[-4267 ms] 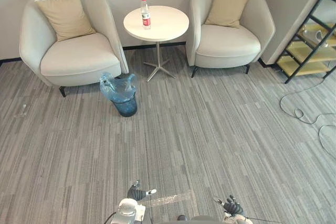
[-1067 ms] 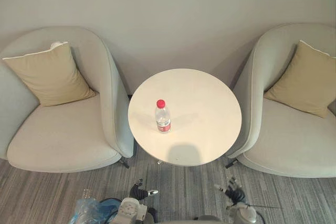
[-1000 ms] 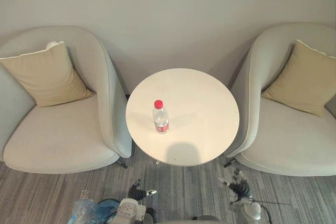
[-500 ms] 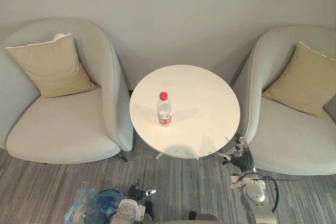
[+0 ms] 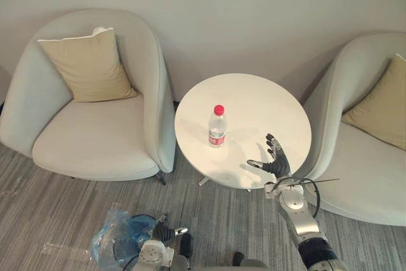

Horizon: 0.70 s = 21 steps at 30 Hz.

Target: Gather rubbish on tea table into small bin, then transfer packed bag to large trash can.

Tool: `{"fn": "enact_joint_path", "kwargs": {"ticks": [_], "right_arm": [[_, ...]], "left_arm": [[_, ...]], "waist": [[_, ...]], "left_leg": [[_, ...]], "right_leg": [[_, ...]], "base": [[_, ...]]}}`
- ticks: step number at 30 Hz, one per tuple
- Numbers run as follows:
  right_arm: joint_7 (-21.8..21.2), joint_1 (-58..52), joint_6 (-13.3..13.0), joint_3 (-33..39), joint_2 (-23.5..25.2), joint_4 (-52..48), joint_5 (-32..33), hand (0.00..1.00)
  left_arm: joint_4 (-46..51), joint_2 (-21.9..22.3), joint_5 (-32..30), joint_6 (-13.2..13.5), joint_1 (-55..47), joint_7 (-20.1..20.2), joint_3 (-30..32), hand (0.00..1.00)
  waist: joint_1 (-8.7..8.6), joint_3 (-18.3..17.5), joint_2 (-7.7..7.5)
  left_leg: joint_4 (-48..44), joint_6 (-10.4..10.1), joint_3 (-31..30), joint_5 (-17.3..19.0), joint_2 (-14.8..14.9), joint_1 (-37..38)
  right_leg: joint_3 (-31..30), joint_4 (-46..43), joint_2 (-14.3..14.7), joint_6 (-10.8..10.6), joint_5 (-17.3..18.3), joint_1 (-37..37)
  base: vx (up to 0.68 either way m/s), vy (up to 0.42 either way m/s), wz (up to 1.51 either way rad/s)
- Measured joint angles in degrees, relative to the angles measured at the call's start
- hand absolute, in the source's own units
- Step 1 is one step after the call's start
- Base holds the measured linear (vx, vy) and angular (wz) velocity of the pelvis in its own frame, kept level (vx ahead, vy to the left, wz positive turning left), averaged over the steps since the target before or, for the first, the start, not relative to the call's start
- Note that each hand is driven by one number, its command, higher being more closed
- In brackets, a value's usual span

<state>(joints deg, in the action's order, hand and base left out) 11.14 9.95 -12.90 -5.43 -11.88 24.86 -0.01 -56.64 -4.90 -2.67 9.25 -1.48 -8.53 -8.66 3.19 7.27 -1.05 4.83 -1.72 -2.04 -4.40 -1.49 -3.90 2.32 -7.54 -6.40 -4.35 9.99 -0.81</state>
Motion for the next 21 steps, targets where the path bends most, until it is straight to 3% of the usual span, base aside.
{"fn": "enact_joint_path", "kwargs": {"ticks": [8, 21], "right_arm": [[2.73, 8.11, 0.53, 0.00, 0.06, 5.95, 0.12, 0.00], [2.85, 16.86, 0.84, -2.99, -0.69, 12.83, 2.71, 0.00]], "left_arm": [[1.91, 0.10, 0.71, 0.19, -0.12, -0.10, 0.11, 0.00], [3.36, 0.01, 2.55, 1.36, 1.30, -0.26, 0.00, 0.00]], "waist": [[0.72, 1.98, 0.45], [1.98, 6.54, 0.80]], "left_leg": [[-0.07, 0.00, -1.99, 0.00, -0.21, -0.18], [-0.98, -0.13, -5.11, -1.07, -0.51, -2.63]], "right_leg": [[1.01, 0.85, 0.06, 0.02, 0.00, 1.20], [3.95, 0.92, 0.10, 0.09, -0.02, 0.66]], "base": [[0.03, -0.019, 0.13], [-0.04, -0.018, 0.12]]}}
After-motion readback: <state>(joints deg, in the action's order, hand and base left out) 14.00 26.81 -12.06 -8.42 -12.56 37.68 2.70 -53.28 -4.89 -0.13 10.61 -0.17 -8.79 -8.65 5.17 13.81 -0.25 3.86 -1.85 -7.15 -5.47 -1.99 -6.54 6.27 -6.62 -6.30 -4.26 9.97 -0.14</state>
